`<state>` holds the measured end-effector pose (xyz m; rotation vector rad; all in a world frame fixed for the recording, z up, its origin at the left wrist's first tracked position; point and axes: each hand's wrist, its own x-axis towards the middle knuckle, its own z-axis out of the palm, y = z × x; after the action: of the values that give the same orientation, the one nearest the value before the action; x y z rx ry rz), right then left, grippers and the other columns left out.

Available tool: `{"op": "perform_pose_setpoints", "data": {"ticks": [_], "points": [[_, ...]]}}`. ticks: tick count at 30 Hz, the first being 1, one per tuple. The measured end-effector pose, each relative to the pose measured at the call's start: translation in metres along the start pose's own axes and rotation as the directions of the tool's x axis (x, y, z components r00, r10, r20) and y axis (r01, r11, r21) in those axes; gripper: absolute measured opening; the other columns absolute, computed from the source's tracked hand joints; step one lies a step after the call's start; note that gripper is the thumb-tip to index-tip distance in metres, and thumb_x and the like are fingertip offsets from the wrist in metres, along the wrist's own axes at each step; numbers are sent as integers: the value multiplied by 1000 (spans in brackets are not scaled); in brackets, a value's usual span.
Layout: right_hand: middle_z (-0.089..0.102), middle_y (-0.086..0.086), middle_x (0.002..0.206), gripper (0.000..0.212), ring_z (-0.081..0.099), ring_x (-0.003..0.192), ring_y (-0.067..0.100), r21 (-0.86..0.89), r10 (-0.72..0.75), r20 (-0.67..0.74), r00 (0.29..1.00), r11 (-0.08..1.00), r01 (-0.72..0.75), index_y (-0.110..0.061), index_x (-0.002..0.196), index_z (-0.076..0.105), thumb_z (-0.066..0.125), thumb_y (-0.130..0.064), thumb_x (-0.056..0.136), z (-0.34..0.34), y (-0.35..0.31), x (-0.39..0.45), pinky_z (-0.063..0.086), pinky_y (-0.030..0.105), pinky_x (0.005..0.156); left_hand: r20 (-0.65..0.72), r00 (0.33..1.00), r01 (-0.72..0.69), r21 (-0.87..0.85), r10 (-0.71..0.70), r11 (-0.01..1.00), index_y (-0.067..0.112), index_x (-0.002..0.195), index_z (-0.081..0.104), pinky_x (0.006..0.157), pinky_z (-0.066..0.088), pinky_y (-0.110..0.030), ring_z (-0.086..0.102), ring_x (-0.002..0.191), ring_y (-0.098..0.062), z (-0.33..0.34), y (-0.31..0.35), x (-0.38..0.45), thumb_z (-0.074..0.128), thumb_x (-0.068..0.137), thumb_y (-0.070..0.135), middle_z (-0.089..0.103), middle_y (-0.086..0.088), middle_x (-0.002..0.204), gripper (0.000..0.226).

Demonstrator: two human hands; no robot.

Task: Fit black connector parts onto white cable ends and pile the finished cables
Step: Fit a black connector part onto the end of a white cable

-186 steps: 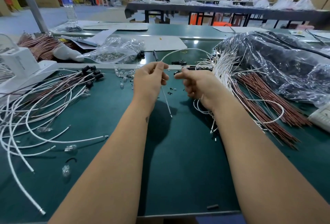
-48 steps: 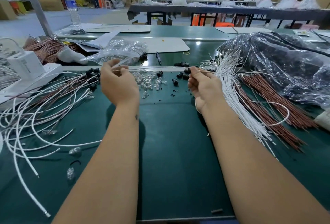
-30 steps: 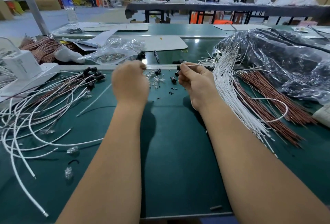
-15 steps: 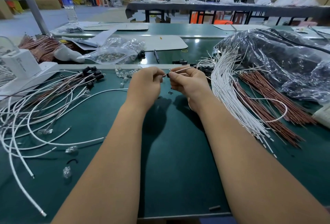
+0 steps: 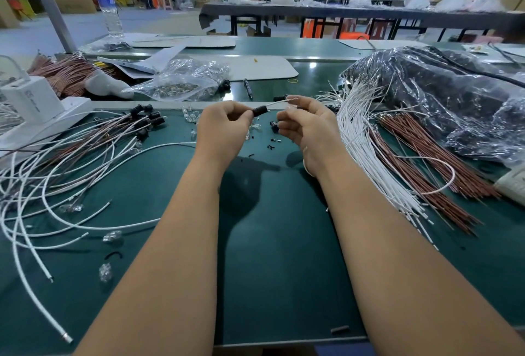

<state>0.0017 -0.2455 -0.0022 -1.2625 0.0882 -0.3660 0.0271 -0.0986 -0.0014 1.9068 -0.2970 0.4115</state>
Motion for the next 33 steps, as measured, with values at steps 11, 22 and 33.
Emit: {"op": "perform_pose_setpoints", "data": {"ticks": [11, 22, 33], "points": [[65, 0, 69, 17, 60, 60, 19, -510, -334, -13, 943, 813, 281, -28, 78, 66, 65, -16, 89, -5, 3, 0, 55, 37, 67, -30, 998, 59, -13, -59, 998, 16, 87, 71, 49, 35, -8, 46, 45, 6, -4, -10, 2, 61, 90, 15, 60, 11, 63, 11], [54, -9, 62, 16, 48, 60, 14, -749, -362, 196, 911, 544, 378, -19, 78, 60, 57, -22, 93, -2, 7, -6, 43, 32, 62, -152, 988, 21, 198, 9, 980, 13, 95, 71, 69, 44, -24, 60, 75, -15, -8, -13, 1, 57, 91, 17, 63, 4, 75, 15], [63, -5, 69, 13, 55, 65, 17, -771, -340, 226, 913, 511, 381, -20, 82, 63, 57, -22, 93, -3, 7, -5, 47, 34, 67, -18, 969, -232, 271, 246, 934, 7, 93, 71, 75, 50, -30, 64, 80, -21, 0, -9, -1, 60, 89, 7, 69, -4, 85, 11]]}}
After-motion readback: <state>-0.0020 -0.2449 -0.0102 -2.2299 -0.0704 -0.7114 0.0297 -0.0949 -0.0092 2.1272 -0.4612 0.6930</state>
